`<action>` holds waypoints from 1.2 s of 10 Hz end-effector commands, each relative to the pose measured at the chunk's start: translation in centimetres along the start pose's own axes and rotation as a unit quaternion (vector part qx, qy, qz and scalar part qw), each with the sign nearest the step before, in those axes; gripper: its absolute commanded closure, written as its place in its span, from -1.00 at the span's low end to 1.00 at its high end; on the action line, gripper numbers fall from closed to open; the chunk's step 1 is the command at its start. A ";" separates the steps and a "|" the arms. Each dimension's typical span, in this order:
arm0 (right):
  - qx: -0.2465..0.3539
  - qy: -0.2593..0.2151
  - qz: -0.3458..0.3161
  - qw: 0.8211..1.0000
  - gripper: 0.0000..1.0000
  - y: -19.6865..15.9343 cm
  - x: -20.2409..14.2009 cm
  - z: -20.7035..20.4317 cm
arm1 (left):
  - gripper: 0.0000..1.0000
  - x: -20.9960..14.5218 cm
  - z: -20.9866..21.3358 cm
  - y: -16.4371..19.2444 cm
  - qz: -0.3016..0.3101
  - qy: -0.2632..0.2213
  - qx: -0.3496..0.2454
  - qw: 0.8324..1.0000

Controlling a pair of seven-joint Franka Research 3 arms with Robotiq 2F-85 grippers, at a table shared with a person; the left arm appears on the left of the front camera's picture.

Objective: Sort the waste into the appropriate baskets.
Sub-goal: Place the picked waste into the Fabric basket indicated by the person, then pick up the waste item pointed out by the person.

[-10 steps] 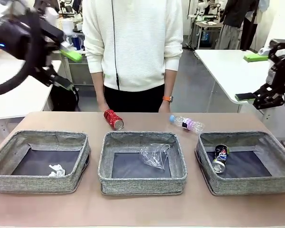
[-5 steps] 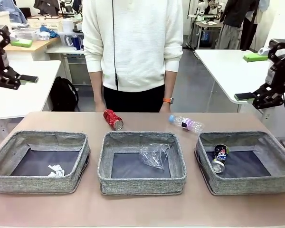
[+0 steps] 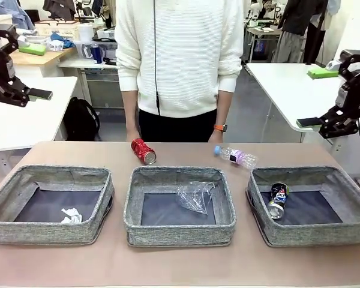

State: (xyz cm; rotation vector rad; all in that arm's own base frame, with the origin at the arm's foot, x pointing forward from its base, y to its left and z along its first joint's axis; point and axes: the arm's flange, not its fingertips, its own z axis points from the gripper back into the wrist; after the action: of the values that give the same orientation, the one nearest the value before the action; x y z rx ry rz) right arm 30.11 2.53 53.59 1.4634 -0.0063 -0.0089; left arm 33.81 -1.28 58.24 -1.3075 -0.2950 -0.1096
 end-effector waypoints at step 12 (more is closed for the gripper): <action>0.012 0.000 0.007 1.000 -1.00 0.2 0.0 0.0 | -1.00 -0.1 0.3 0.1 -0.003 0.005 0.000 1.000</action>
State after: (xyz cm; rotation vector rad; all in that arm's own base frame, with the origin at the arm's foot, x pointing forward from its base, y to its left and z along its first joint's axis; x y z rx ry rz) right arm 30.11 2.53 53.59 1.4634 -0.0063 -0.0089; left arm 33.81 -1.12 58.19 -1.3087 -0.2938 -0.1067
